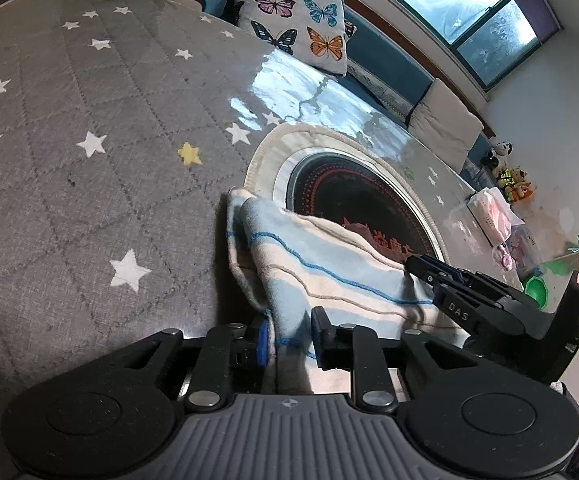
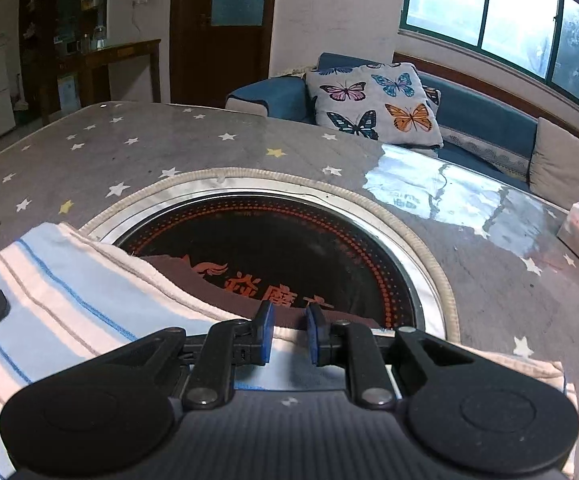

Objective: Fold clothes

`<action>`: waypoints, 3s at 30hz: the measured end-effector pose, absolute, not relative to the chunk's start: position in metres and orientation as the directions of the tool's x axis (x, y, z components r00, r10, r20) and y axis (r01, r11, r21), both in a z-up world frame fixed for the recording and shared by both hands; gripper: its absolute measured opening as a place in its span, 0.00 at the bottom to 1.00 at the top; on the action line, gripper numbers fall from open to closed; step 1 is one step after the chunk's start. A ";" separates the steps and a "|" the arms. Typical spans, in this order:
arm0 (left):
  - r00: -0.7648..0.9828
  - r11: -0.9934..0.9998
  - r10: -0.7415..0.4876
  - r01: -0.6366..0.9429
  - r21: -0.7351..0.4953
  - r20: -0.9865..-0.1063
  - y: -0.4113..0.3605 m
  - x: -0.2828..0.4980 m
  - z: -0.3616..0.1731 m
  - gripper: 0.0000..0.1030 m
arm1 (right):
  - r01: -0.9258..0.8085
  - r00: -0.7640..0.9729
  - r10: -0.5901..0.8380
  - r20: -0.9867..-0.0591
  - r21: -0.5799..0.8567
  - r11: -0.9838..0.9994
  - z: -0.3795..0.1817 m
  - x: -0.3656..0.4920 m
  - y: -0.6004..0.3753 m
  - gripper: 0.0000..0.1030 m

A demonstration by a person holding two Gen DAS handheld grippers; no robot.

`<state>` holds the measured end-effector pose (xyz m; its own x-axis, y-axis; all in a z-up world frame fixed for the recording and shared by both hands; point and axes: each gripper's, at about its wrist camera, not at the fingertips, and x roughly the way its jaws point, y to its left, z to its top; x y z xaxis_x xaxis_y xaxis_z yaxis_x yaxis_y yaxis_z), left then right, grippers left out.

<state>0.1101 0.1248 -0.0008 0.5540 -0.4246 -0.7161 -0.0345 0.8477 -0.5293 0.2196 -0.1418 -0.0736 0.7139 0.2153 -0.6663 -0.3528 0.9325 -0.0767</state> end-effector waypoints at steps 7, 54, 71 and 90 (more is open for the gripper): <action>0.566 0.835 -0.440 -0.027 -0.549 -0.697 0.127 0.108 0.001 0.12 | -0.388 0.676 0.241 -0.697 -0.059 0.920 -0.066 0.194 -0.150 0.18; 0.399 0.876 -0.482 0.242 -0.417 -0.780 -0.178 0.157 0.069 0.15 | -0.163 0.730 0.375 -0.572 0.387 0.908 -0.035 0.050 -0.393 0.40; 0.492 0.926 -0.377 0.231 -0.299 -0.785 -0.118 0.134 0.077 0.57 | -0.198 0.702 0.457 -0.546 0.467 0.862 -0.040 0.093 -0.397 0.40; 0.471 0.961 -0.259 0.037 -0.275 -0.843 -0.038 0.109 0.014 0.65 | -0.213 0.706 0.382 -0.597 0.335 0.918 -0.050 0.151 -0.363 0.18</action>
<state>0.1085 -0.0377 0.0141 0.4707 -0.2594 -0.8433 0.0366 0.9607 -0.2751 0.1507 -0.3631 -0.0498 0.7057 0.3817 -0.5969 -0.2128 0.9178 0.3353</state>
